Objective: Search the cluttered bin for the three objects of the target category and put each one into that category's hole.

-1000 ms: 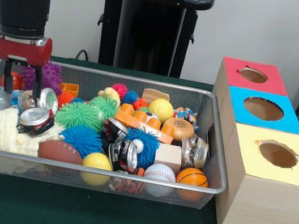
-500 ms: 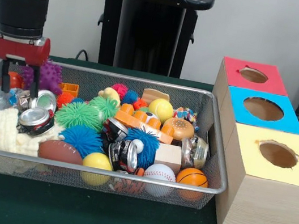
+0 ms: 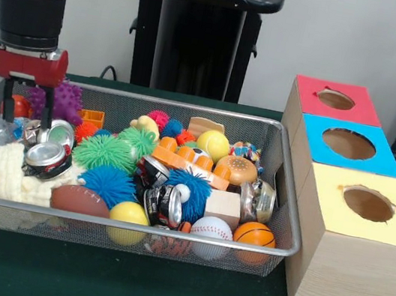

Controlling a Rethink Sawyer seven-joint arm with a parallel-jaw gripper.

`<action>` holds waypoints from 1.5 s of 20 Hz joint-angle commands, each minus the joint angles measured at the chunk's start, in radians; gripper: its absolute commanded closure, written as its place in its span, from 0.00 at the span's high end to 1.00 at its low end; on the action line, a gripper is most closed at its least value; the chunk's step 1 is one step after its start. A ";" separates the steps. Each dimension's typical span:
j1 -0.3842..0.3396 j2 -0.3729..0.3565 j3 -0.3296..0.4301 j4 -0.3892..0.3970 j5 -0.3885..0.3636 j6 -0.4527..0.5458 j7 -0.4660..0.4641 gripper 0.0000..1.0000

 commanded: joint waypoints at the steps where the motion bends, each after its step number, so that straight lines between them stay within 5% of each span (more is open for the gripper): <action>1: 0.020 -0.015 -0.049 -0.003 -0.085 0.015 -0.043 1.00; 9: -0.003 -0.002 -0.031 -0.038 -0.111 -0.022 -0.070 1.00; 21: 0.071 -0.032 -0.101 -0.096 -0.179 0.014 -0.038 1.00; 30: -0.005 -0.010 -0.028 -0.081 -0.143 -0.023 -0.080 1.00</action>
